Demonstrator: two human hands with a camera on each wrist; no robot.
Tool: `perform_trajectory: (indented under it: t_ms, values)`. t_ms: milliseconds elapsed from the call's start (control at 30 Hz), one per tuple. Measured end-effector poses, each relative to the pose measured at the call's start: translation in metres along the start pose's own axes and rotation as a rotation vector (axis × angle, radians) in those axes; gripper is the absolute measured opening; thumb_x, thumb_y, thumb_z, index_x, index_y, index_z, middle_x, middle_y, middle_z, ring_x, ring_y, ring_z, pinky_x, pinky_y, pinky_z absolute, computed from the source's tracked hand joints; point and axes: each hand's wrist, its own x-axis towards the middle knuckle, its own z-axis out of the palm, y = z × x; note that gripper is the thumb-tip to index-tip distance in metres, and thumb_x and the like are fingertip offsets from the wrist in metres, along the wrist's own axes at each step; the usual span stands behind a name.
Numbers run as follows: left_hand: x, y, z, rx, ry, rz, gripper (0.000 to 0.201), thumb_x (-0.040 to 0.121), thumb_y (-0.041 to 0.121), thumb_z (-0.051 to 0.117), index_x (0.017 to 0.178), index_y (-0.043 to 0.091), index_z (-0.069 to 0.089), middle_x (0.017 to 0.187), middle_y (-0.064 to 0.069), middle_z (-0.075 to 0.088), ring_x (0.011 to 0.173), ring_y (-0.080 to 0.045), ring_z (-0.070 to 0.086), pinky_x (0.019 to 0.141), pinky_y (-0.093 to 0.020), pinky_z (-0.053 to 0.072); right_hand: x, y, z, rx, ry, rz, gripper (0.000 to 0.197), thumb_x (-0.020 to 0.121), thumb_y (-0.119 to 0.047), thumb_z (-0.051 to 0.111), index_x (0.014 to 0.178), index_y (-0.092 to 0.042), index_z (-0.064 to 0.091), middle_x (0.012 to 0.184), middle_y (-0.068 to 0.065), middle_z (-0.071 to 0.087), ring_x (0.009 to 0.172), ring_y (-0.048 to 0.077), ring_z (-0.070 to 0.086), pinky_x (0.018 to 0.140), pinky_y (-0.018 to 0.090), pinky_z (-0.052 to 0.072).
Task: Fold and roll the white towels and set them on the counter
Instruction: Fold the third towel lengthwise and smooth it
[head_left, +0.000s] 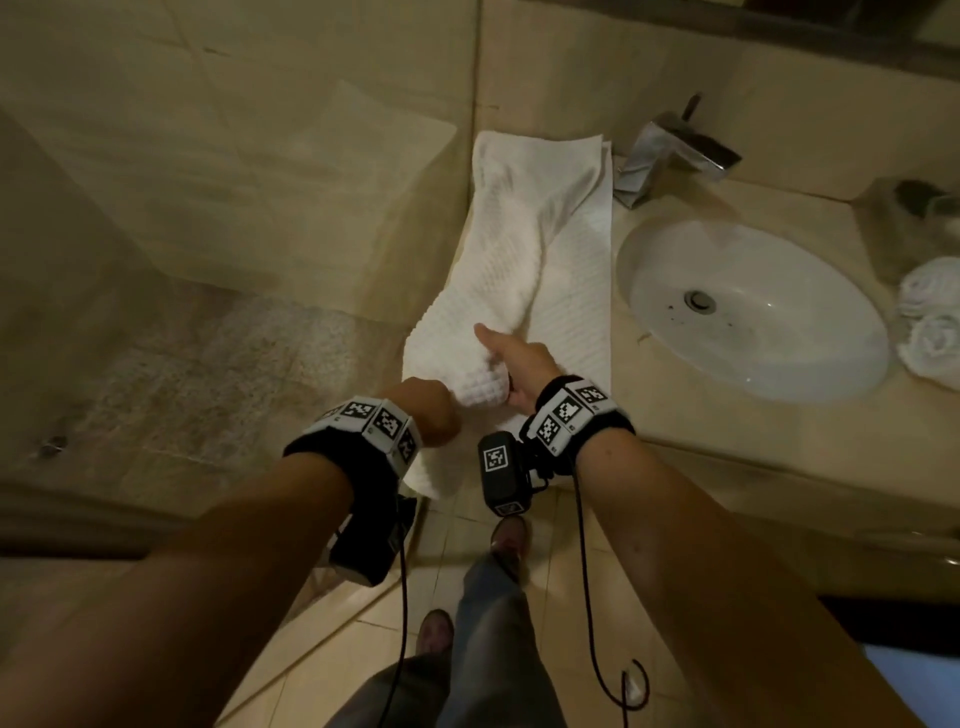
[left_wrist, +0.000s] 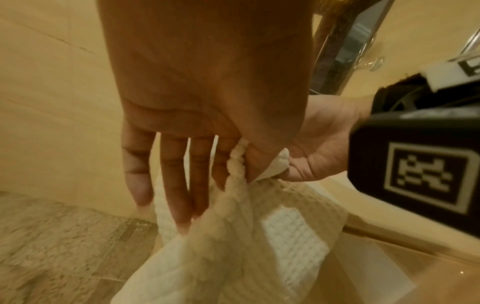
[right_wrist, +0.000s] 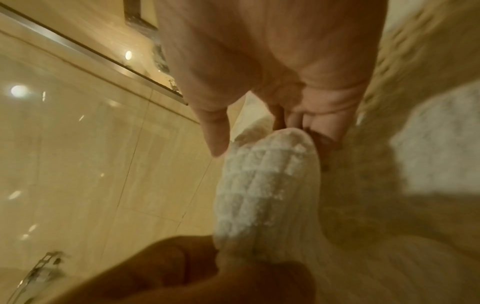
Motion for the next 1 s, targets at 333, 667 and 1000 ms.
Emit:
perform_trajectory:
  t_ms: [333,667,1000]
  values:
    - [-0.021,0.02,-0.023,-0.424,-0.247,0.137,0.019,0.07,0.025,0.083,0.068,0.02,0.065,0.066,0.003,0.068,0.065,-0.01,0.063,0.059,-0.021,0.048,-0.07,0.0,-0.046,0.21,-0.141,-0.107,0.038,0.073,-0.01,0.068,0.104,0.012,0.065,0.105,0.026,0.068,0.093,0.038,0.068,0.095,0.047,0.051]
    - [0.013,-0.004,-0.018,-0.45,0.251,-0.237,0.032,0.09,0.025,0.059,0.108,-0.001,0.063,0.115,-0.019,0.064,0.102,-0.034,0.061,0.08,-0.034,0.048,-0.052,0.064,-0.095,-0.129,0.106,-0.083,0.052,0.077,-0.039,0.075,0.115,-0.005,0.062,0.112,0.01,0.068,0.099,0.028,0.066,0.089,0.039,0.054]
    - [0.049,0.0,0.002,-0.492,0.411,-0.351,0.049,0.095,0.039,0.046,0.125,0.0,0.049,0.129,-0.023,0.051,0.118,-0.039,0.05,0.096,-0.039,0.042,-0.033,0.062,-0.105,-0.331,0.393,-0.291,0.036,0.09,-0.034,0.062,0.095,0.001,0.066,0.099,0.018,0.068,0.095,0.033,0.063,0.084,0.035,0.049]
